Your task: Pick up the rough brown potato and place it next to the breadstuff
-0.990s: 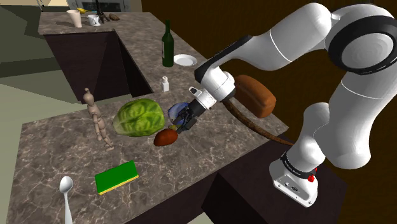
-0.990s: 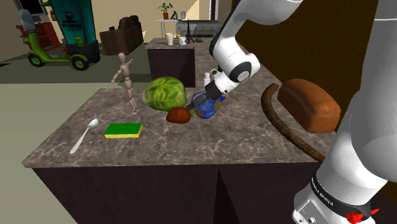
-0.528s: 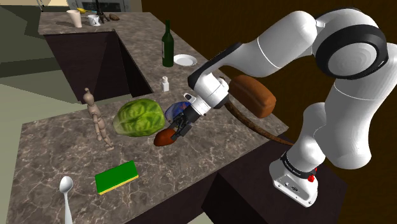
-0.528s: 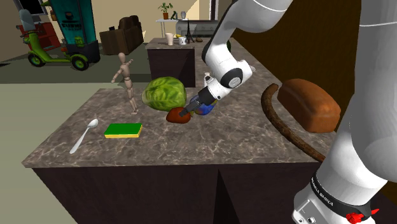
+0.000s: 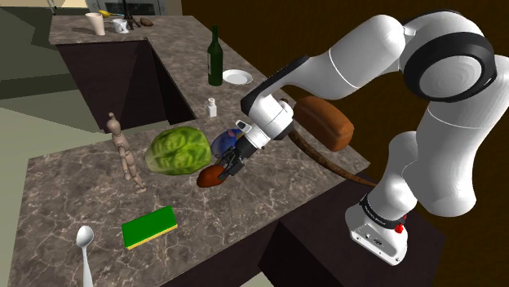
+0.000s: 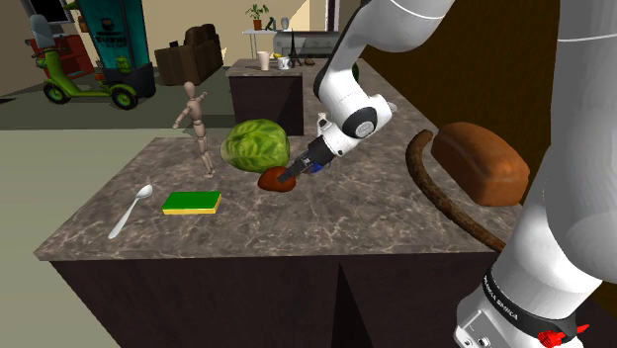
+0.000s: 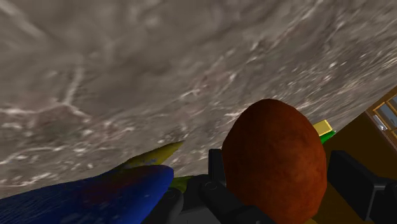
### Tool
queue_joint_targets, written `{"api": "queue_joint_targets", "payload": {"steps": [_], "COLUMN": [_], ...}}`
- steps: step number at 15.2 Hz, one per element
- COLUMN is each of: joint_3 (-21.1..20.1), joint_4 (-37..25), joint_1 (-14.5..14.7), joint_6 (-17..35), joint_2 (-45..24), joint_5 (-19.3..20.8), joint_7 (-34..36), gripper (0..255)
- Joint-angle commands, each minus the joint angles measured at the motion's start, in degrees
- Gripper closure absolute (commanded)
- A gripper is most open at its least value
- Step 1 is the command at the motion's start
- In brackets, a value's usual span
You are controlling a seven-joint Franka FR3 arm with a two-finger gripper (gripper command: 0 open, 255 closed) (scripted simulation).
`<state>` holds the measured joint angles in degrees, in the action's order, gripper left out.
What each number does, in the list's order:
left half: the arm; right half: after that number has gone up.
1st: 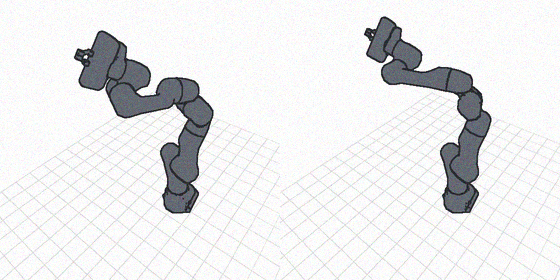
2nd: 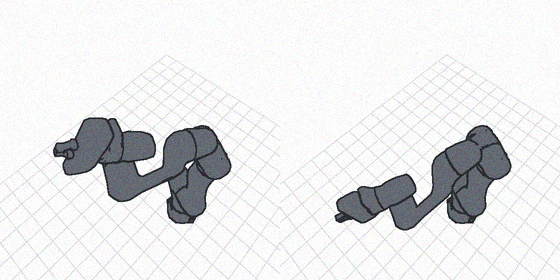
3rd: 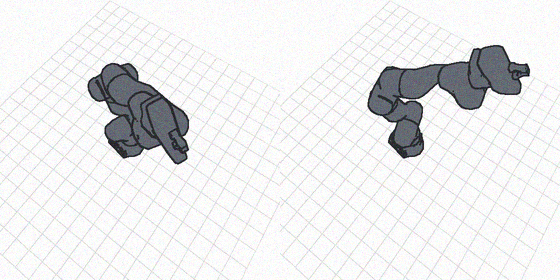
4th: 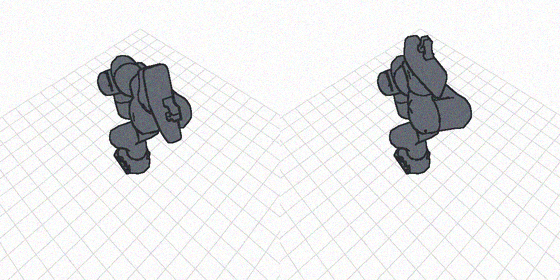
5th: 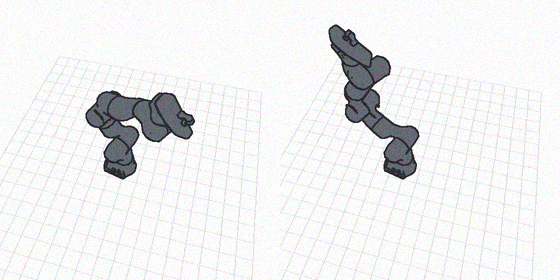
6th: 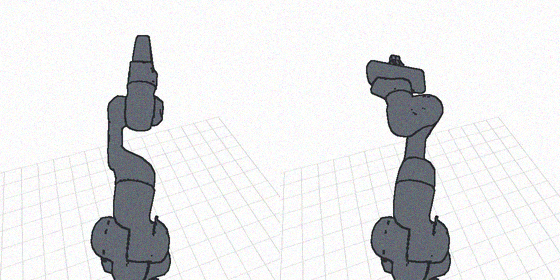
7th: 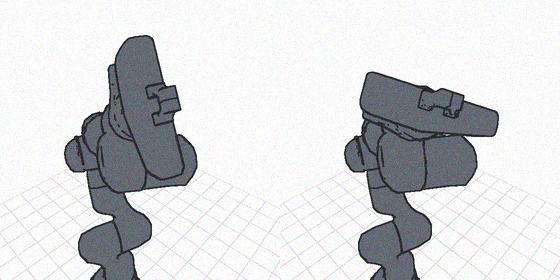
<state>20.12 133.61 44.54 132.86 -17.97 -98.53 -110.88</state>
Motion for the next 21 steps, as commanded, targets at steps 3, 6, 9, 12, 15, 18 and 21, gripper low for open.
{"api": "queue_joint_targets", "payload": {"steps": [3,6,9,12,15,18,21], "joint_3": [-0.06,-0.08,0.09,0.38,0.64,0.88,1.06], "joint_4": [0.07,0.07,0.36,0.97,1.51,1.98,2.36], "joint_1": [0.06,0.10,0.12,0.46,0.77,1.06,1.31], "joint_6": [0.09,0.13,0.24,0.97,1.66,2.32,2.93], "joint_2": [-0.23,-0.19,0.51,2.89,5.23,7.54,9.80], "joint_5": [0.24,0.24,0.84,2.84,4.94,7.12,9.38], "joint_7": [0.31,0.36,0.85,3.03,5.30,7.68,10.16], "gripper": [255,255,255,255,255,255,255]}}
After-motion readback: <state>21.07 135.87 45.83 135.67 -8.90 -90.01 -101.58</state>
